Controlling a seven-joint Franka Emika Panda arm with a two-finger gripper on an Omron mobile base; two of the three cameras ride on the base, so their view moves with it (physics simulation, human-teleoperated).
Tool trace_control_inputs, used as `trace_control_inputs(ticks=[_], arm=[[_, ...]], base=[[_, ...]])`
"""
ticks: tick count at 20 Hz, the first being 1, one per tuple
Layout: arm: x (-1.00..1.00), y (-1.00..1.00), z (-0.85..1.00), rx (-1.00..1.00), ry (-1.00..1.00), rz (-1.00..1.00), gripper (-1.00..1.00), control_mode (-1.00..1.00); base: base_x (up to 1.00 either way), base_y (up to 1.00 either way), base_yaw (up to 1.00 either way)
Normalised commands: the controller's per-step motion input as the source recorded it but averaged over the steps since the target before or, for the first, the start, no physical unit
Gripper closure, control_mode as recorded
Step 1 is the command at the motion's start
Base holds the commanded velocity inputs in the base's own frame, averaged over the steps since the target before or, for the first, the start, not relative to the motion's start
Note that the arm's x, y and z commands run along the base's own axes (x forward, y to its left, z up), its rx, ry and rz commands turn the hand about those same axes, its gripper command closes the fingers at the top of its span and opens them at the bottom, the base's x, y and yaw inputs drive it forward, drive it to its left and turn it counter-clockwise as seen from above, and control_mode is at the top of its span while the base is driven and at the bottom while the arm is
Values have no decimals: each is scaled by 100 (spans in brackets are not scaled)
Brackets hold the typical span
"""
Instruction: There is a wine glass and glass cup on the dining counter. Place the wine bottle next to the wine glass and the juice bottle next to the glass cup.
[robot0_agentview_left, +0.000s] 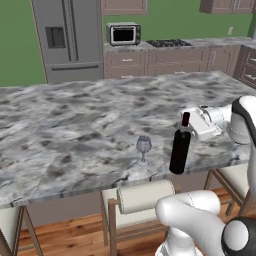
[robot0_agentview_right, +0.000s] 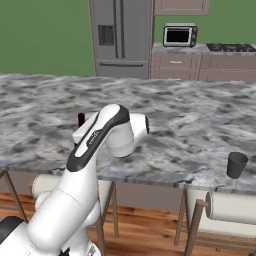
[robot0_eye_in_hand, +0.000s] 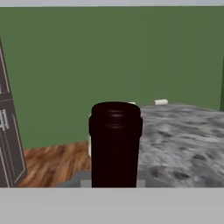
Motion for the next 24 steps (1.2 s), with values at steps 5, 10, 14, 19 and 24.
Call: trace_control_inputs(ticks=[5, 10, 14, 19, 24], arm=[[41, -15, -16, 0, 0, 0, 100, -100], [37, 0, -25, 0, -1, 0, 100, -100], [26, 1, -28, 0, -11, 0, 100, -100], [37, -1, -11, 0, -5, 0, 100, -100], [39, 0, -2, 0, 0, 0, 100, -100]], base=[[0, 0, 0], [0, 0, 0], [0, 0, 0], [0, 0, 0], [0, 0, 0]])
